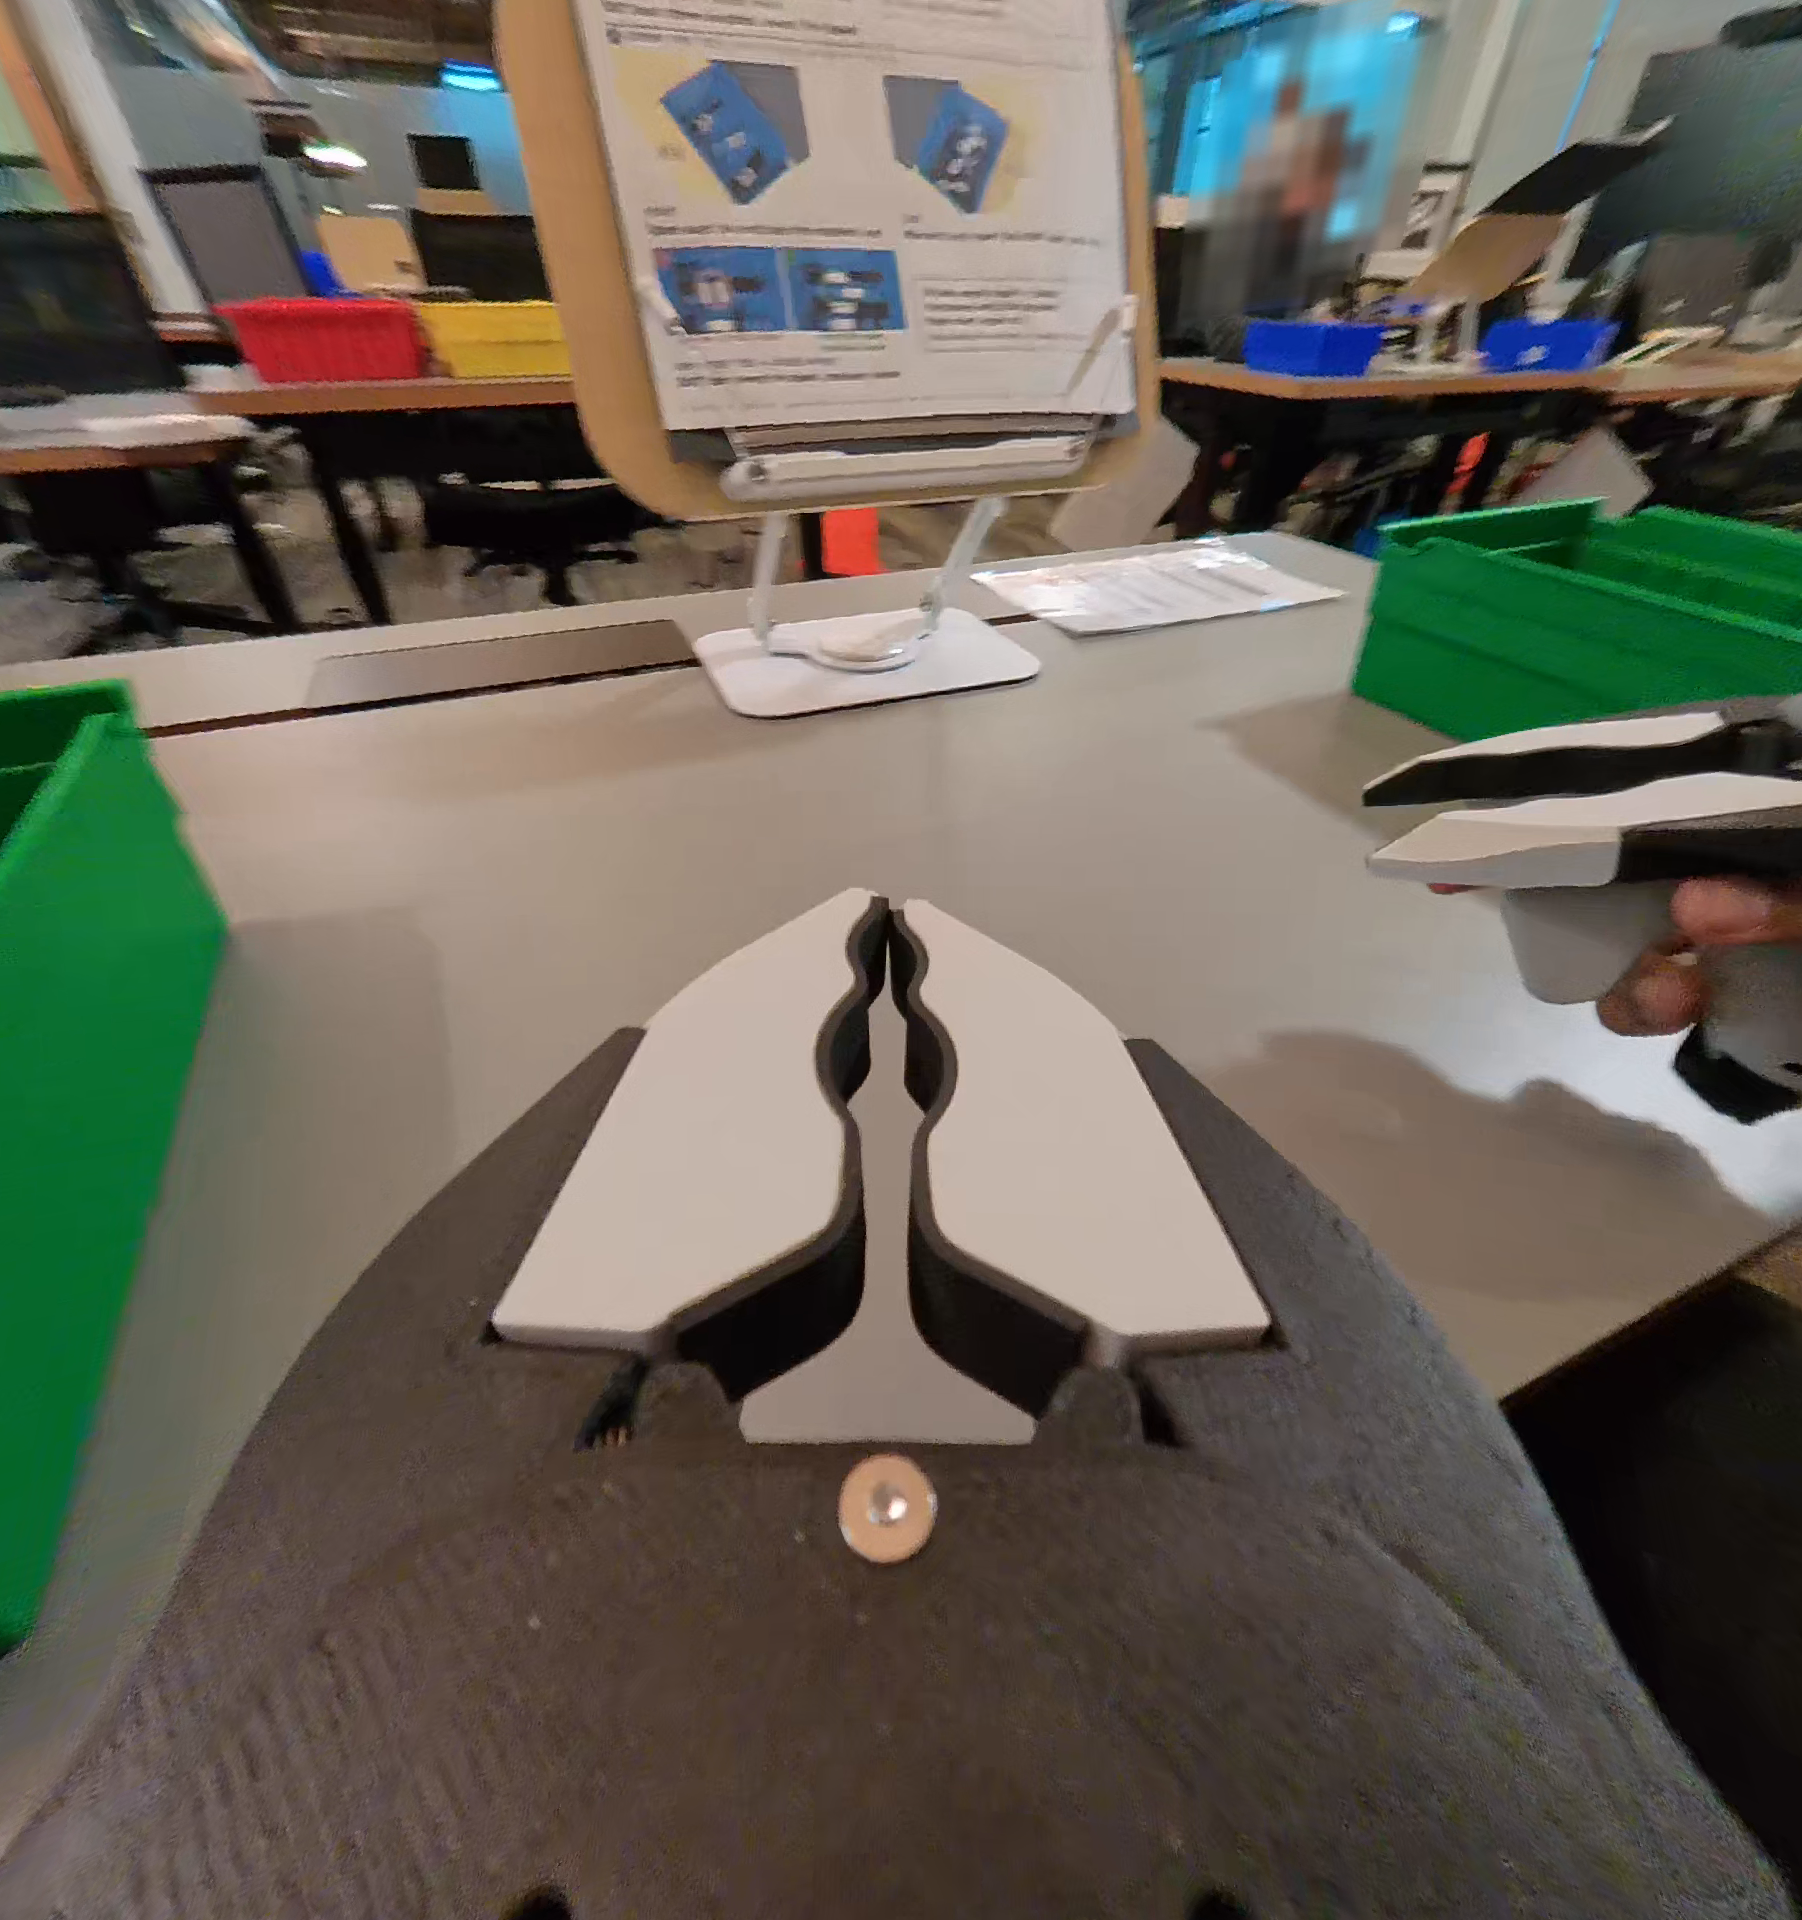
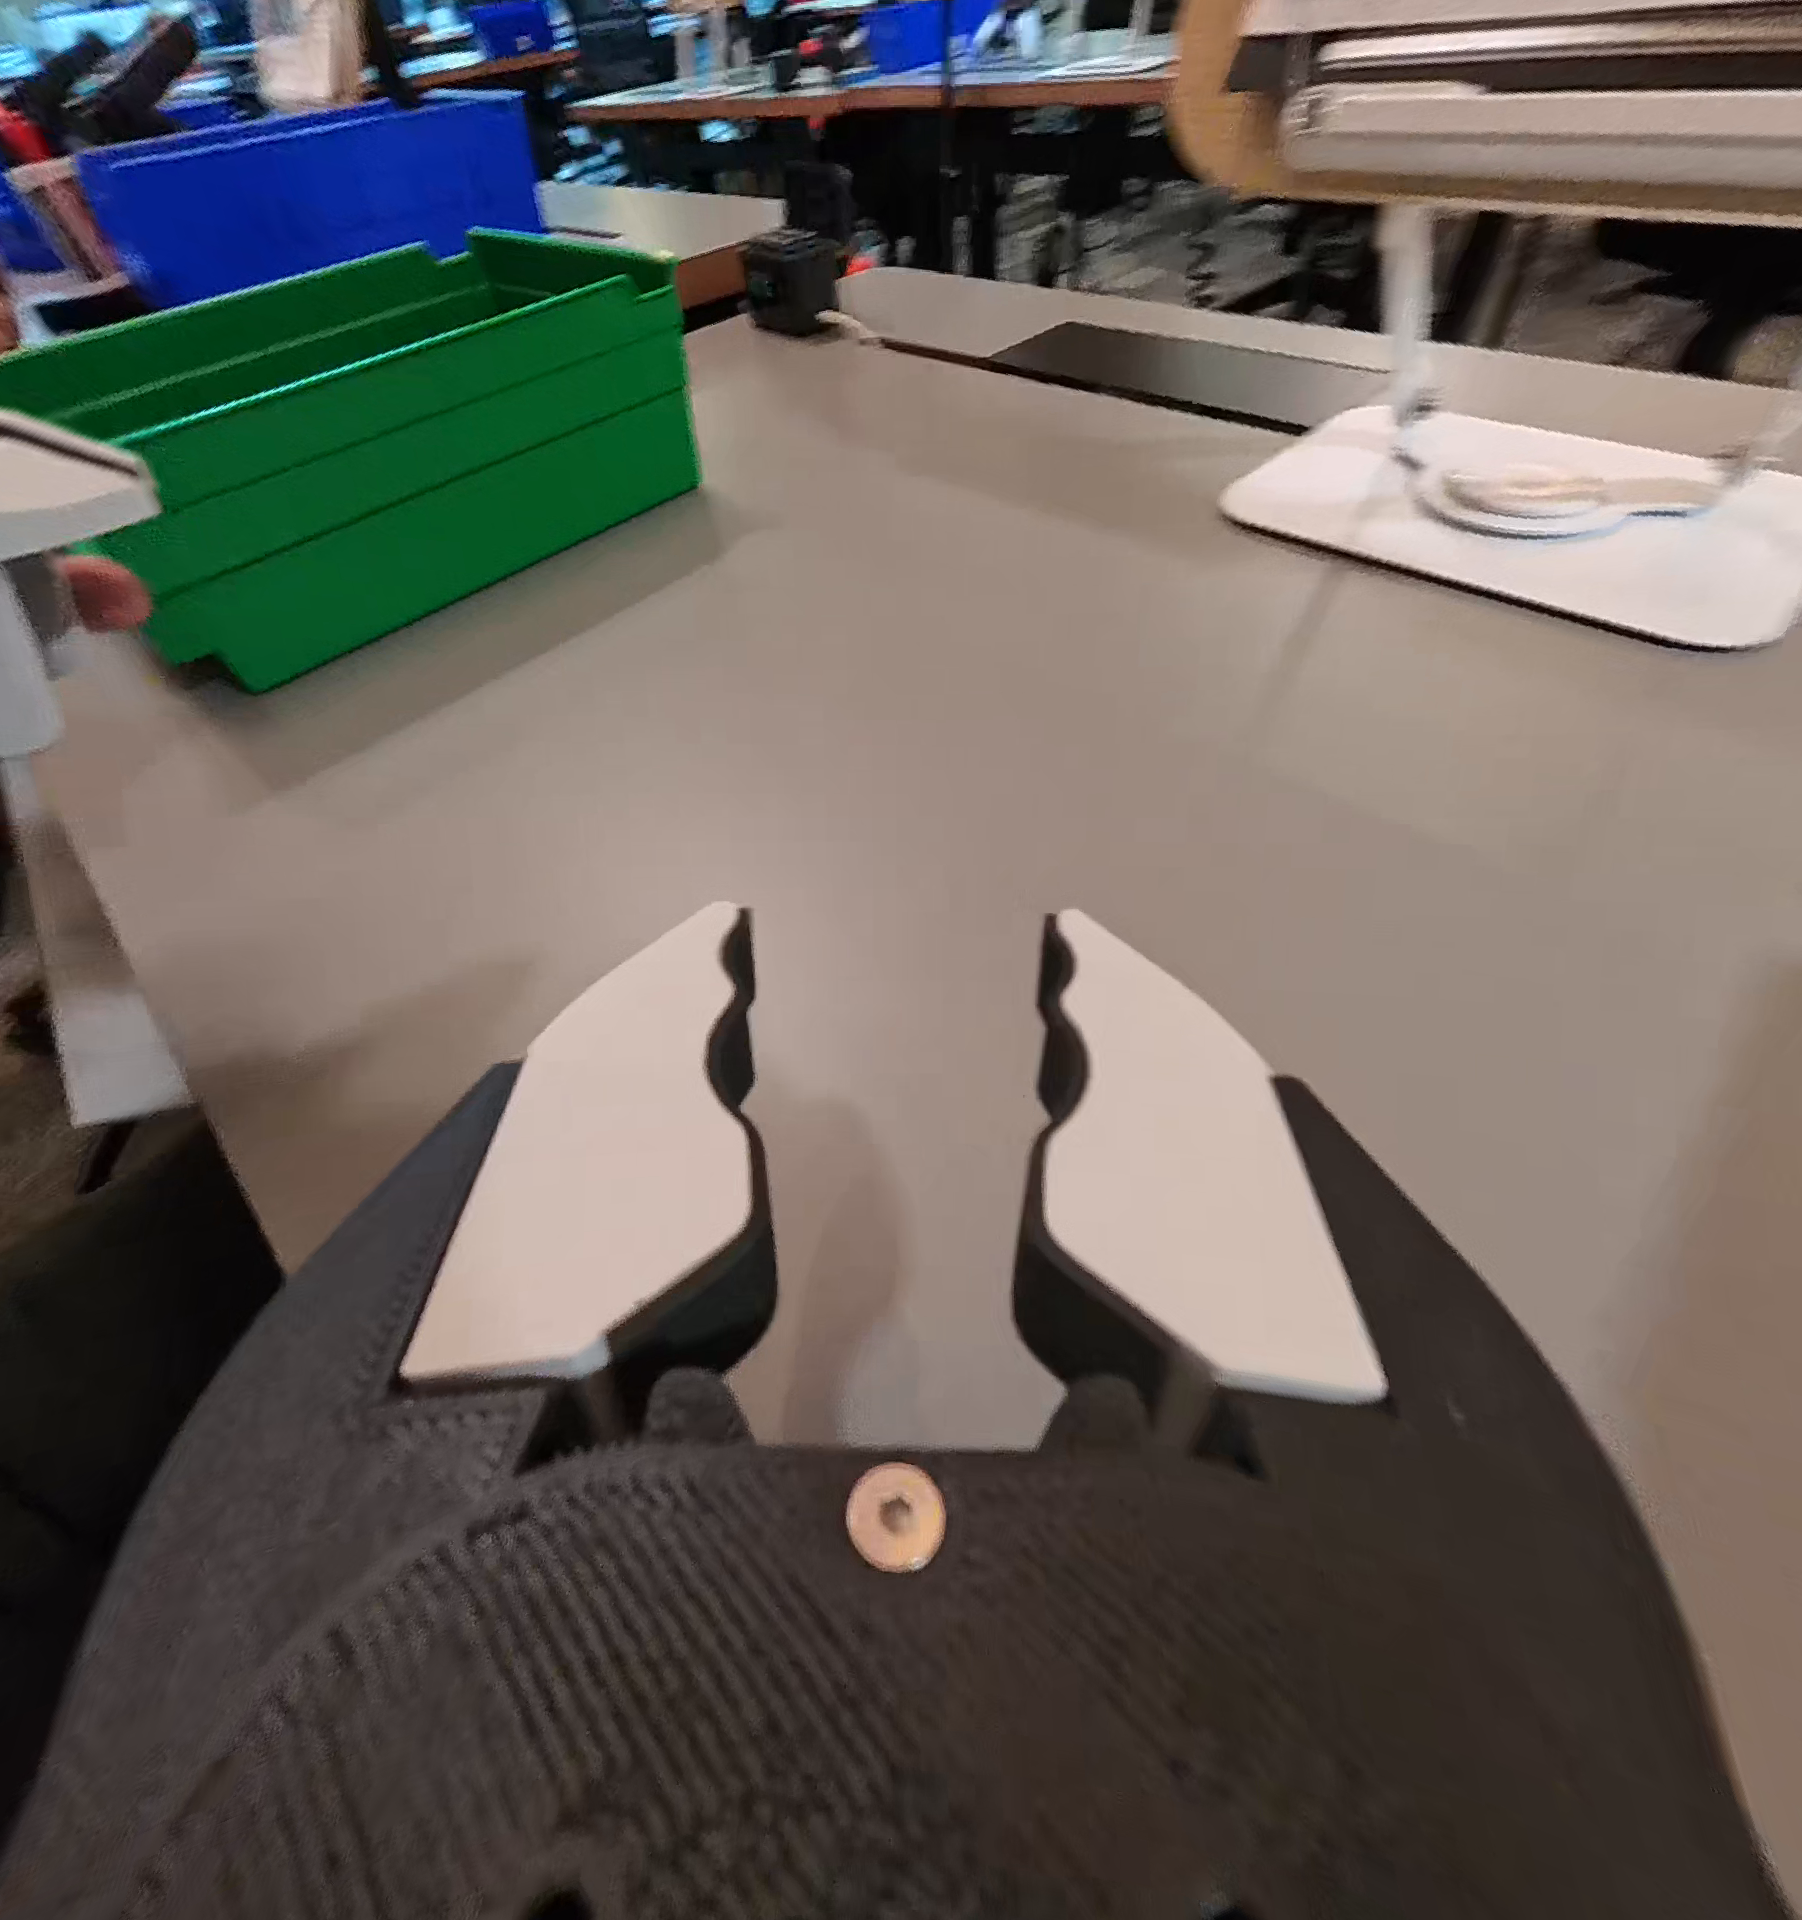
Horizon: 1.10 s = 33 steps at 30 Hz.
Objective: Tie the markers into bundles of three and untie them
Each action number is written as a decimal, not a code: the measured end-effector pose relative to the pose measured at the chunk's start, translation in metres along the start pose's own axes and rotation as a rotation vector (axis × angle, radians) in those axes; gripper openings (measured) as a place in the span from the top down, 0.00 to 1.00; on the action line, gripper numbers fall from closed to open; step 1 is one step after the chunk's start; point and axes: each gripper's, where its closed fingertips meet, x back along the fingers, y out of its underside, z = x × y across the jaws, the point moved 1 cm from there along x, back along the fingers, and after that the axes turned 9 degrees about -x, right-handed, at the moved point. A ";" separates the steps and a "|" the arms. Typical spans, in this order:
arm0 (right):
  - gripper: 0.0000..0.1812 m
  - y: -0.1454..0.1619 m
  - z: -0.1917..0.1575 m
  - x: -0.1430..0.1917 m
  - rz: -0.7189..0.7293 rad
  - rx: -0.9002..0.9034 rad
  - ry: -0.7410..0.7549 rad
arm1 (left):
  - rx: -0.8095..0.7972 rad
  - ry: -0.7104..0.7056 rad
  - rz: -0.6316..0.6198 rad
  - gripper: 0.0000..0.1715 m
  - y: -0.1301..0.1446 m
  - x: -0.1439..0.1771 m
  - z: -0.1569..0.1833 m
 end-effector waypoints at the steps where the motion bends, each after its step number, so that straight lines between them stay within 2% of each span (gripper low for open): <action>1: 0.66 -0.002 0.008 0.009 0.018 -0.025 0.035 | 0.019 0.047 0.007 1.00 -0.003 -0.004 0.006; 2: 0.63 -0.004 0.014 0.019 0.034 -0.055 0.049 | 0.033 0.059 0.008 1.00 -0.004 -0.010 0.007; 4: 0.60 -0.005 0.024 0.040 0.066 -0.129 0.049 | -0.004 -0.021 0.038 1.00 -0.009 -0.021 0.000; 7: 0.58 0.000 0.037 0.076 0.105 -0.203 0.062 | -0.211 -0.193 0.189 1.00 -0.033 -0.038 -0.002; 8: 0.60 0.001 0.042 0.089 0.124 -0.208 0.080 | -0.269 -0.186 0.223 0.99 -0.040 -0.046 0.007; 9: 0.62 0.003 0.047 0.104 0.144 -0.207 0.113 | -0.288 -0.119 0.228 0.98 -0.042 -0.058 0.022; 12: 0.64 0.008 0.066 0.148 0.204 -0.196 0.265 | -0.117 0.119 0.199 0.97 -0.041 -0.091 0.063; 14: 0.63 0.013 0.080 0.176 0.235 -0.216 0.368 | -0.054 0.214 0.168 0.95 -0.038 -0.108 0.082; 15: 0.60 0.017 0.089 0.190 0.250 -0.235 0.434 | -0.056 0.238 0.158 0.91 -0.037 -0.117 0.089; 18: 0.59 0.018 0.114 0.236 0.348 -0.254 0.624 | -0.101 0.318 0.131 0.90 -0.035 -0.137 0.111; 21: 0.60 0.016 0.138 0.284 0.456 -0.245 0.788 | -0.108 0.341 0.089 0.76 -0.030 -0.152 0.125; 24: 0.60 0.024 0.167 0.322 0.505 -0.285 0.908 | -0.111 0.367 0.040 0.66 -0.021 -0.160 0.136; 28: 0.61 0.034 0.208 0.341 0.552 -0.424 0.919 | -0.127 0.374 -0.019 0.58 -0.010 -0.160 0.136; 33: 0.63 0.037 0.267 0.338 0.472 -0.410 0.962 | -0.105 0.316 -0.055 0.58 0.002 -0.142 0.107</action>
